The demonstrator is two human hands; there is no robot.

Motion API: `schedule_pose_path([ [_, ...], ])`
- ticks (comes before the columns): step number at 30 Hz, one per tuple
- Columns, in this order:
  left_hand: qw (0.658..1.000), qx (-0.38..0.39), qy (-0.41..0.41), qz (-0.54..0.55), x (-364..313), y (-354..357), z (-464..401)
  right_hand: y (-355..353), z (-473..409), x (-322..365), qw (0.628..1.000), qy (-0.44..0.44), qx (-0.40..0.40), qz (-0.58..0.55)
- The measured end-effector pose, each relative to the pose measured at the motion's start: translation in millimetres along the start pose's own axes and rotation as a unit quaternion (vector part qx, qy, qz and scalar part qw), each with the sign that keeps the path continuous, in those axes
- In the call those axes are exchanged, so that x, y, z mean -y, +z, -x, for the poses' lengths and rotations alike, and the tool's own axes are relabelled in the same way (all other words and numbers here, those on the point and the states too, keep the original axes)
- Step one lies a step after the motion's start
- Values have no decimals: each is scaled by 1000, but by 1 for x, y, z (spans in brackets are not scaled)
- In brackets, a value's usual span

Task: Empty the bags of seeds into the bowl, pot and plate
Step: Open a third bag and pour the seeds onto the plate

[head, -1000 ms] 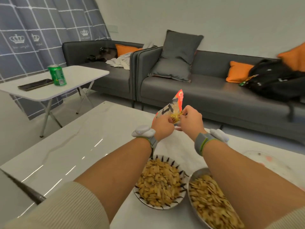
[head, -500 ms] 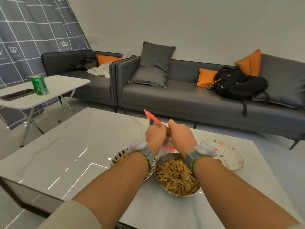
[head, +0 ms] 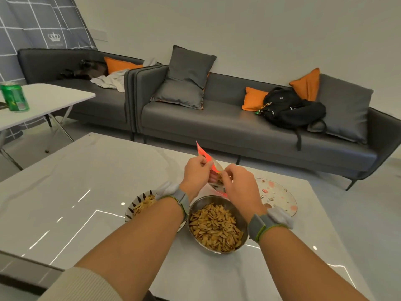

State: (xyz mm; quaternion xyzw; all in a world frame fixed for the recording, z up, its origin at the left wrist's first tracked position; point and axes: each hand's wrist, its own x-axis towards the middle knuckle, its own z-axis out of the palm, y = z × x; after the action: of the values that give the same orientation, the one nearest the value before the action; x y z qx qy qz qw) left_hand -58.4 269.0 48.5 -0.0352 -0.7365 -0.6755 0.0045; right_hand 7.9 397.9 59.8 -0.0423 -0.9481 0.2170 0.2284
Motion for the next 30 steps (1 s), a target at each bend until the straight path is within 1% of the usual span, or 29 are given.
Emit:
schedule_pose_path([
  [2,1000,12,6,5,0,8,-5,-1,-13,-8,993,22,-1,-117],
  [4,999,35,12,17,-4,19,-5,-4,-23,-18,974,56,31,-218],
  [6,998,54,17,26,-2,21,-4,-2,-25,-20,967,55,57,-240],
  [9,996,83,22,22,0,27,-8,-3,-25,-28,953,78,72,-284],
  [12,994,109,11,18,4,33,-10,-1,-28,-43,944,100,78,-304],
  [16,993,117,19,7,6,33,-13,2,-30,-49,935,118,75,-326],
  [20,993,114,27,-2,10,34,-15,7,-31,-50,937,121,72,-319],
  [26,992,125,28,-4,9,33,-13,11,-32,-49,951,112,60,-280],
  [30,992,125,29,-18,9,33,-12,9,-30,-49,947,122,53,-294],
])
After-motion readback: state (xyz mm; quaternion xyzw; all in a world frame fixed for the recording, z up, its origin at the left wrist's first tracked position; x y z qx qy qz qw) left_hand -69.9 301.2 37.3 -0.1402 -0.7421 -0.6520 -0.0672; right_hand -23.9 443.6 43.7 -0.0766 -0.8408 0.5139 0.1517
